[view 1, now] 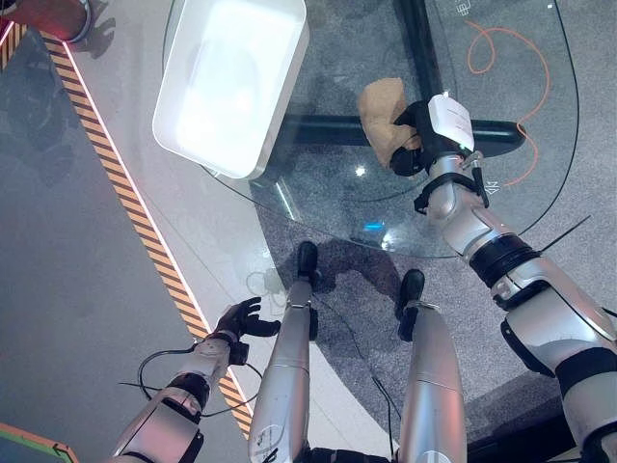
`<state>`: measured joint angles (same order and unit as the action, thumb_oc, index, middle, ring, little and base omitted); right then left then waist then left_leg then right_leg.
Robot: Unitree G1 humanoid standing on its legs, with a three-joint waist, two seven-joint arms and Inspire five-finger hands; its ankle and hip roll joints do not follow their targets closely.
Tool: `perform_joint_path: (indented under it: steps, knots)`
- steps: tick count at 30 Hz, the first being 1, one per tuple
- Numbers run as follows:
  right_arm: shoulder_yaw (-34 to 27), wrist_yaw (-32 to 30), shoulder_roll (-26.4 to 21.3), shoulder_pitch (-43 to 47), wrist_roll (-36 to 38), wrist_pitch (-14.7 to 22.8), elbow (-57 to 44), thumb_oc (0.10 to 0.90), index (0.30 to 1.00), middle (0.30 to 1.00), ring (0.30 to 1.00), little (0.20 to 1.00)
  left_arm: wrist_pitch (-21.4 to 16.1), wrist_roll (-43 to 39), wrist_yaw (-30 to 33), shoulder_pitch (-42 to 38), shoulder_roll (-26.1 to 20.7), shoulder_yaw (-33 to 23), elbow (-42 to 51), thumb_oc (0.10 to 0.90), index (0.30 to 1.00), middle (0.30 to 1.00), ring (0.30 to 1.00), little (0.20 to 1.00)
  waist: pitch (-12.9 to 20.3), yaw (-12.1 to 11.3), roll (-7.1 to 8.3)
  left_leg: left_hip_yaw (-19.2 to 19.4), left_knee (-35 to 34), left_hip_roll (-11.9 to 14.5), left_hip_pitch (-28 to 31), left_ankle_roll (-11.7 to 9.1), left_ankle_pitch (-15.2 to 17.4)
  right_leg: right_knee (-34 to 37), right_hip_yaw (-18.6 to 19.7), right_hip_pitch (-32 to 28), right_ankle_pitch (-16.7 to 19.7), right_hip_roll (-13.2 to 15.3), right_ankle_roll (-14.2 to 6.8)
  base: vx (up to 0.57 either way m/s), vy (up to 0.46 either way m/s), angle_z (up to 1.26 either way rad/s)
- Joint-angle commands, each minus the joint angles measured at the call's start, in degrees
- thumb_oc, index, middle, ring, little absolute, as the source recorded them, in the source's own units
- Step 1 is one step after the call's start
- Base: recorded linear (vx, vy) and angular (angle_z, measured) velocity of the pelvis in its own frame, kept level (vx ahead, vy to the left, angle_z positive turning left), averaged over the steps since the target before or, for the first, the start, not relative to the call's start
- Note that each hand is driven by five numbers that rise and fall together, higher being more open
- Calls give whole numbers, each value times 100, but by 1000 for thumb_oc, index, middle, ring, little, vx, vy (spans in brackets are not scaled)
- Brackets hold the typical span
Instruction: Wipe the table with a cloth and put it in the basket.
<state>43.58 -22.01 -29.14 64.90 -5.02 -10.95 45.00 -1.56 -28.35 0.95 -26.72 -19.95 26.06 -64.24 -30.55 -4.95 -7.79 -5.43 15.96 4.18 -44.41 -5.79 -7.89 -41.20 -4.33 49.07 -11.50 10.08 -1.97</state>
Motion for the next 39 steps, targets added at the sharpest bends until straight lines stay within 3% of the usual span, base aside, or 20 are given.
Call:
perform_joint_path:
  steps: [1, 18, 30, 35, 39]
  knots:
    - [409, 389, 558, -91, -241, 423, -669, 100, 300, 300, 300, 200, -10, 84, 79, 166, 135, -19, -161, 800, 900, 900, 900, 900, 75, -105, 6, 424, 849, -265, 0, 418, 674, 1003, -190, -232, 826, 16, 36, 0, 0, 0]
    - [603, 914, 802, -451, -308, 558, -956, 100, 300, 300, 300, 200, -37, 46, 108, 100, 209, -61, -160, 800, 900, 900, 900, 900, 75, -36, 16, 466, 769, -261, 36, 392, 612, 1080, -155, -228, 894, 34, 7, 0, 0, 0]
    - [618, 868, 805, -492, -339, 598, -798, 100, 300, 300, 300, 200, -137, -70, 67, 39, 217, -100, -183, 800, 900, 900, 900, 900, 75, -40, -7, 482, 690, -248, 67, 377, 552, 1121, -165, -243, 934, 62, -16, 0, 0, 0]
    - [623, 749, 744, -435, -284, 598, -723, 100, 300, 300, 300, 200, -375, -513, 178, -46, 180, -165, -169, 800, 900, 900, 900, 900, 75, -31, -4, 470, 723, -236, 45, 370, 550, 1095, -161, -217, 942, 78, -17, 0, 0, 0]
    - [475, 343, 708, -412, 26, 569, -595, 100, 300, 300, 300, 200, -786, -1105, 503, -112, 170, -424, -31, 800, 900, 900, 900, 900, 75, -40, -10, 452, 717, -231, 46, 370, 539, 1069, -130, -202, 930, 70, -14, 0, 0, 0]
